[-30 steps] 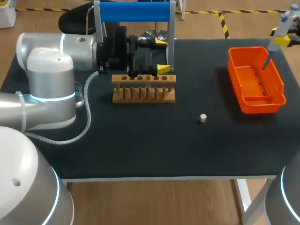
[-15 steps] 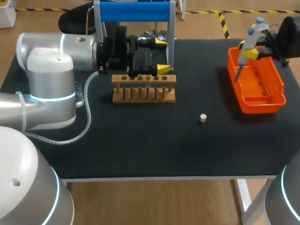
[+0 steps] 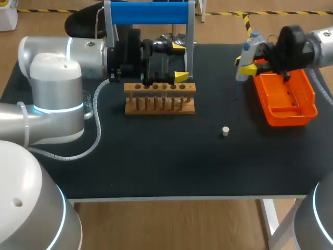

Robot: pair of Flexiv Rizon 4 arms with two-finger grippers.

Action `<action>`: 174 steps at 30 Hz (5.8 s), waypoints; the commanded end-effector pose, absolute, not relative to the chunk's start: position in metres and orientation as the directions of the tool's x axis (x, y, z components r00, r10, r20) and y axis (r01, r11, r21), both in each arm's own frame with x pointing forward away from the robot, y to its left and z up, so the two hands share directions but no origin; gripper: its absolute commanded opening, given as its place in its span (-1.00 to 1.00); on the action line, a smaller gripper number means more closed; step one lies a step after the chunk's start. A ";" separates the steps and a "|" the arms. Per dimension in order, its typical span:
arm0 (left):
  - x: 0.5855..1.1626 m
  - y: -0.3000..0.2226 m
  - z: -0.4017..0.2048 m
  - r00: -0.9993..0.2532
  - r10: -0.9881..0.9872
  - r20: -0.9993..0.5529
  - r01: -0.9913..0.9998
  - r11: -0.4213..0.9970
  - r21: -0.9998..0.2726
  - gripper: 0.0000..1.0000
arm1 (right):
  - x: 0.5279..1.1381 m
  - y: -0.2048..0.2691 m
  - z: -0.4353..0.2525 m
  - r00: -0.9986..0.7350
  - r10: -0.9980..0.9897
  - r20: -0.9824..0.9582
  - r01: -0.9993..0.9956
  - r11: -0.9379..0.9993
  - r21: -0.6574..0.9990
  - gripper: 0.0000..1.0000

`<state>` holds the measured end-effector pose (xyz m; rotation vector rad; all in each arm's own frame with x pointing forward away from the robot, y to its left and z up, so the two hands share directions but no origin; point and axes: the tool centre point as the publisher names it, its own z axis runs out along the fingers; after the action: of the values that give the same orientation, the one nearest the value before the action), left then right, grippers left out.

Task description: Invert the test tube, pick up the pipette, mount the tip to pipette, aspirate from beaker and dispense into the tube, eject the tip, return the pipette, and cap with the stopper.

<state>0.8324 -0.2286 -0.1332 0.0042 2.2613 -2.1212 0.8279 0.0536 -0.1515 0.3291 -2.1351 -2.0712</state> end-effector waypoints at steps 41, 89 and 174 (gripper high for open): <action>0.832 -0.229 -0.132 -0.999 -0.028 -0.031 0.029 0.067 -0.997 1.00 | 0.824 0.170 -0.169 -0.974 -0.224 -0.034 -0.040 0.024 0.999 -1.00; 0.832 -0.229 -0.132 -0.999 -0.028 -0.031 0.029 0.067 -0.997 1.00 | 0.832 0.207 -0.171 -0.994 -0.085 -0.064 -0.066 0.027 0.997 -1.00; 0.832 -0.229 -0.132 -0.999 -0.028 -0.031 0.029 0.067 -0.997 -1.00 | 0.921 0.103 -0.150 -0.999 -0.042 -0.020 -0.023 0.078 0.997 1.00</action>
<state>0.8320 -0.2282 -0.1334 0.0037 2.2608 -2.1209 0.8976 0.1024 -0.1550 0.0487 -2.2919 -2.1570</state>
